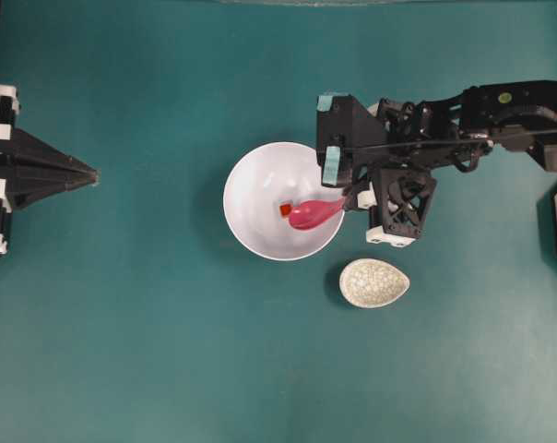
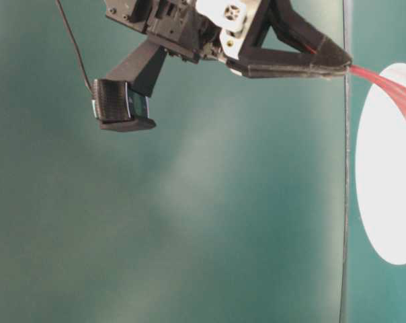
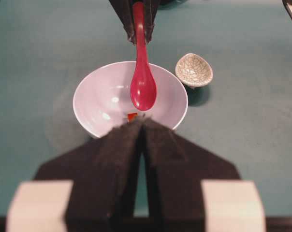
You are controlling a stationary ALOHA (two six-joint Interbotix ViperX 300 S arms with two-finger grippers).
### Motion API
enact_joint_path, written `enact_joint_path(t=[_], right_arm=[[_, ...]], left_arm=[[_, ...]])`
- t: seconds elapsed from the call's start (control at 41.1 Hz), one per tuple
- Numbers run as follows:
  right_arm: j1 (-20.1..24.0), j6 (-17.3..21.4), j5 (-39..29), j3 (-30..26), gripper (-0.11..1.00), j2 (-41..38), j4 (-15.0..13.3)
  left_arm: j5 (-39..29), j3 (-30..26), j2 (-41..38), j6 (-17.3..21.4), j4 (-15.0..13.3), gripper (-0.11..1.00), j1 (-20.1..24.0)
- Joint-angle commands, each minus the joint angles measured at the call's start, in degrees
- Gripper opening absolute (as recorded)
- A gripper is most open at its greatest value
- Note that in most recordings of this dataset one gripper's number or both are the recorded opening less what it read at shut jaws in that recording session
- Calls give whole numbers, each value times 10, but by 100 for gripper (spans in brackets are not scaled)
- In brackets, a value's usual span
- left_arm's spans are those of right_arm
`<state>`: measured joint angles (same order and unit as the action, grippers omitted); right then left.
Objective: Grip the spoon and scoop the red block from the bowl with right arm.
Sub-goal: 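Lower the spoon bowl into the white bowl behind the red cube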
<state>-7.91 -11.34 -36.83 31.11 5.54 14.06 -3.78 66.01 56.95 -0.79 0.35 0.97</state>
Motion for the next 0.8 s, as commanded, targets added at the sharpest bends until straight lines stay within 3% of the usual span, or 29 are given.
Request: enact_joint_path(t=[0.0, 0.778], right_arm=[[-4, 2, 1, -17, 24, 4, -1], [-17, 2, -25, -24, 24, -15, -1]], left_arm=[[4, -7, -4, -1, 1, 0, 2], [6, -8, -4, 0, 1, 0, 2]])
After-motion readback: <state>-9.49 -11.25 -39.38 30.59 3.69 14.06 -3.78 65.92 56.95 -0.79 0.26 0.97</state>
